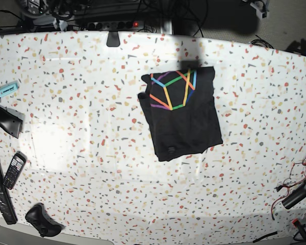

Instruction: Fold the T-shirt properly

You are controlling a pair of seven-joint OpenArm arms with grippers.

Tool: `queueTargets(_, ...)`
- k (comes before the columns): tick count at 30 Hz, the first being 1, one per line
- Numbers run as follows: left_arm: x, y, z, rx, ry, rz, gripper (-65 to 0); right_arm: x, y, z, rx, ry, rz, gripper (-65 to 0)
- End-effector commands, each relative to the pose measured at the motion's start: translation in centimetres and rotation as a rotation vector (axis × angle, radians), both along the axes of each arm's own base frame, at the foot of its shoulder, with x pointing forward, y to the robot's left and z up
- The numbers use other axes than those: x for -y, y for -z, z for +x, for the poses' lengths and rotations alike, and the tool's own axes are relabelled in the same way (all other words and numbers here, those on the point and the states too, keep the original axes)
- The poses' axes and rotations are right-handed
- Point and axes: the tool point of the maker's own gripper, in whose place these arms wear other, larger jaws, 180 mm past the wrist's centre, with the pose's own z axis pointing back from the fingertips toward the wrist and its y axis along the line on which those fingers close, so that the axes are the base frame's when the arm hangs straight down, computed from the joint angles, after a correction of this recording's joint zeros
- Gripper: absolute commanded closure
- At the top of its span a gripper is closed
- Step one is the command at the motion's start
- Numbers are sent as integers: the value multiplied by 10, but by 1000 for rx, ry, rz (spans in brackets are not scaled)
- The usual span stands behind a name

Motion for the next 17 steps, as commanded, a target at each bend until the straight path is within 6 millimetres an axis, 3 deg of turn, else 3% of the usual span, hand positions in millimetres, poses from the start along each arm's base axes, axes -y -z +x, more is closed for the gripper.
queueTargets(1,4,1,-3,-6,0,-9,0,7,1,1,-7,-33,-29,0)
queueTargets(6,26,7,0,3,8,-36,0,-4,15,0,-33,-154,-95,0)
queueTargets(17,30,9,-9,-11,19,-37,0,-35,23,-7,-51,-209,-67,0)
